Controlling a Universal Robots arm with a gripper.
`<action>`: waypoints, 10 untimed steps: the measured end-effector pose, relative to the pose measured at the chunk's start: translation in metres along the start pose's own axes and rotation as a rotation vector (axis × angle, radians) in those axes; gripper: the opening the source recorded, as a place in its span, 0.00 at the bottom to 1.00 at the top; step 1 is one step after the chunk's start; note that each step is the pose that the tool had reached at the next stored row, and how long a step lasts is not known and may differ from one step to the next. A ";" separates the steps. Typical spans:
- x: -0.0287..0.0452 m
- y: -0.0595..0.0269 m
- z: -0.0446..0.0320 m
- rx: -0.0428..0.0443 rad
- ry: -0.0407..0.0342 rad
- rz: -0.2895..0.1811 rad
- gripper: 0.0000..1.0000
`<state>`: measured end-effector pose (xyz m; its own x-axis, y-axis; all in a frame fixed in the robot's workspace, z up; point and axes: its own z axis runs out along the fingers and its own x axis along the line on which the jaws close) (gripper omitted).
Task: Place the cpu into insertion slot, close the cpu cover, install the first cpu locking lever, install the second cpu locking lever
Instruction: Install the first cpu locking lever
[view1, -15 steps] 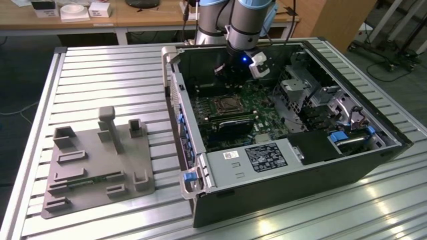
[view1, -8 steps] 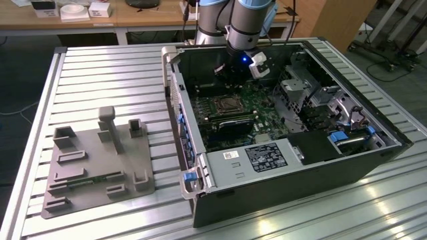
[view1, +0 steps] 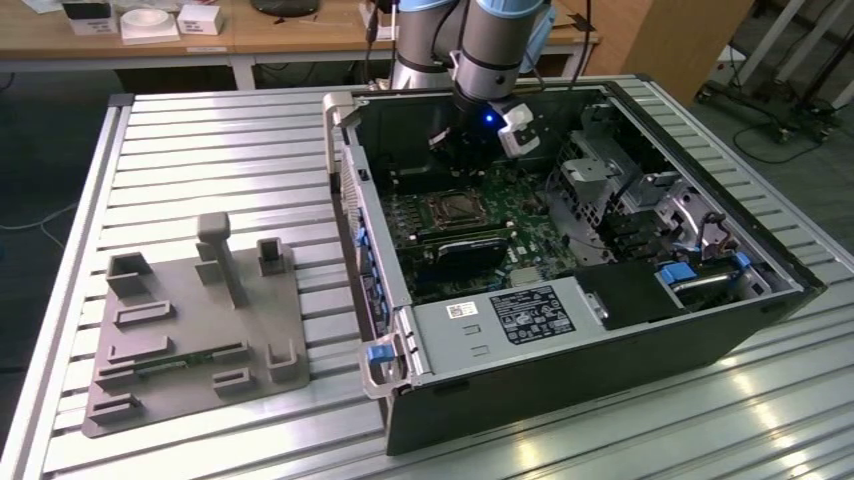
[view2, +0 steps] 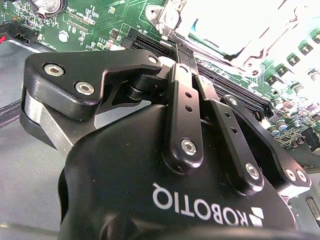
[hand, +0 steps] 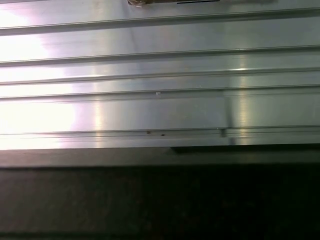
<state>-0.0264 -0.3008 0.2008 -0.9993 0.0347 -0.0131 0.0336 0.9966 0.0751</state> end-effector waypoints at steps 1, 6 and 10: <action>0.0000 0.0000 0.0000 0.0000 0.0000 0.000 0.10; 0.0000 0.0000 0.0003 0.0025 0.0000 0.000 0.10; 0.0000 0.0000 0.0003 0.0073 -0.0003 0.000 0.10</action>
<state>-0.0264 -0.3008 0.2005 -0.9993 0.0347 -0.0133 0.0337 0.9971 0.0679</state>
